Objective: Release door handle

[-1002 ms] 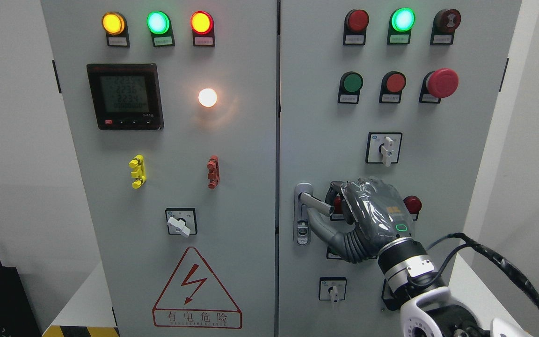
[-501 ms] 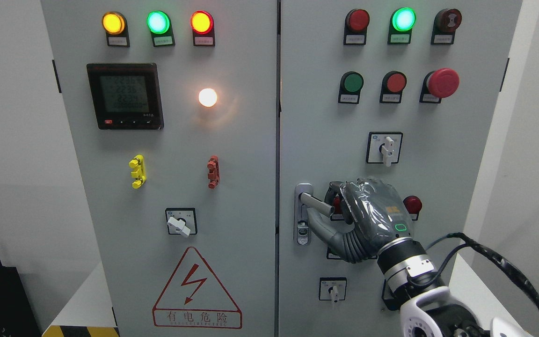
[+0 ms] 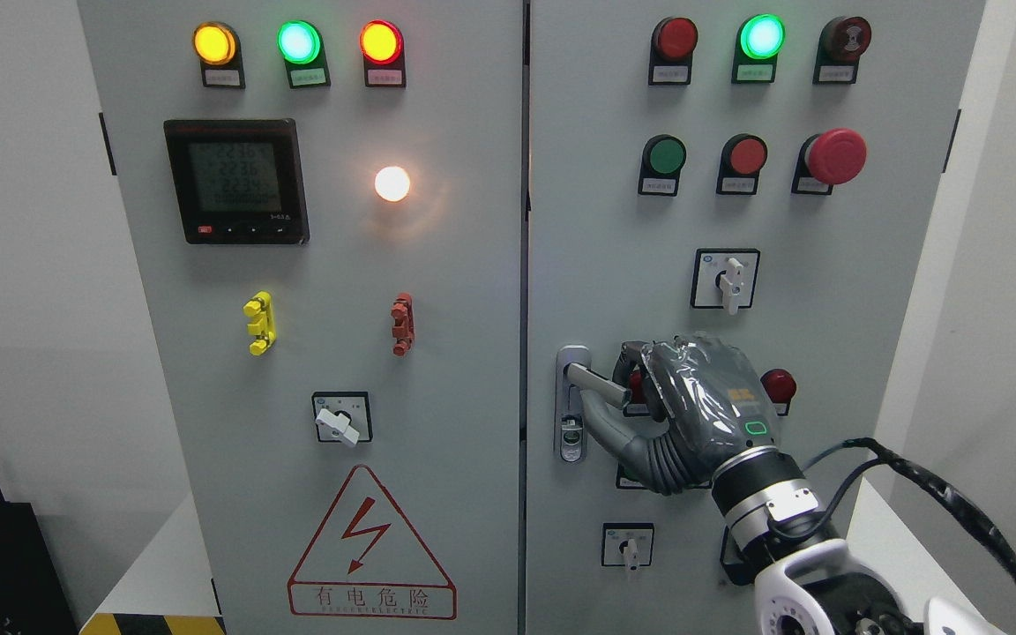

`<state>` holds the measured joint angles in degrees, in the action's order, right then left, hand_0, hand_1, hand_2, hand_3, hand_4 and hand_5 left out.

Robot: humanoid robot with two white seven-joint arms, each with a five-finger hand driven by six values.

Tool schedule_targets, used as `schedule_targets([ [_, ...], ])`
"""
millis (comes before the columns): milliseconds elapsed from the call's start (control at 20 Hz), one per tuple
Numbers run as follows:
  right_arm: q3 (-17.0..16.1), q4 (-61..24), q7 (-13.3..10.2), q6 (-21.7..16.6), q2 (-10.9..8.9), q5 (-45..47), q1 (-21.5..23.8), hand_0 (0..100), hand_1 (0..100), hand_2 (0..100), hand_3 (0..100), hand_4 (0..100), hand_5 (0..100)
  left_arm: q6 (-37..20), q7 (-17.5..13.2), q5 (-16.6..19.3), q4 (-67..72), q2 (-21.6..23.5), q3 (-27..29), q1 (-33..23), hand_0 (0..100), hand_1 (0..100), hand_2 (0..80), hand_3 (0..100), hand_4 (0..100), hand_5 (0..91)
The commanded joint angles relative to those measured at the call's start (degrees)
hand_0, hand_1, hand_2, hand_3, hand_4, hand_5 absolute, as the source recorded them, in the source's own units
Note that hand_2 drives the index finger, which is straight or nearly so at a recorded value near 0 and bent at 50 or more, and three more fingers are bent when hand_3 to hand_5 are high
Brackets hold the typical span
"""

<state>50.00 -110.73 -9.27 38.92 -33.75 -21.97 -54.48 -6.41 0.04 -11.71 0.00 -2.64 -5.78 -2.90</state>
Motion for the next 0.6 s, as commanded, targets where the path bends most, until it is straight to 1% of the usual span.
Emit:
schedule_targets([
  [0, -0.1, 0.1, -0.3, 0.0, 0.00, 0.0, 0.0, 51, 32, 64, 100, 97, 100, 0.0, 0.0, 0.0, -1.8, 0.0, 0.0, 0.0, 12, 39, 0.0, 0, 0, 0.0],
  [551, 0.0, 0.1, -0.3, 0.0, 0.00, 0.0, 0.1, 52, 33, 65, 100, 97, 100, 0.0, 0.0, -0.1, -1.8, 0.0, 0.0, 0.0, 12, 39, 0.0, 0, 0, 0.0],
])
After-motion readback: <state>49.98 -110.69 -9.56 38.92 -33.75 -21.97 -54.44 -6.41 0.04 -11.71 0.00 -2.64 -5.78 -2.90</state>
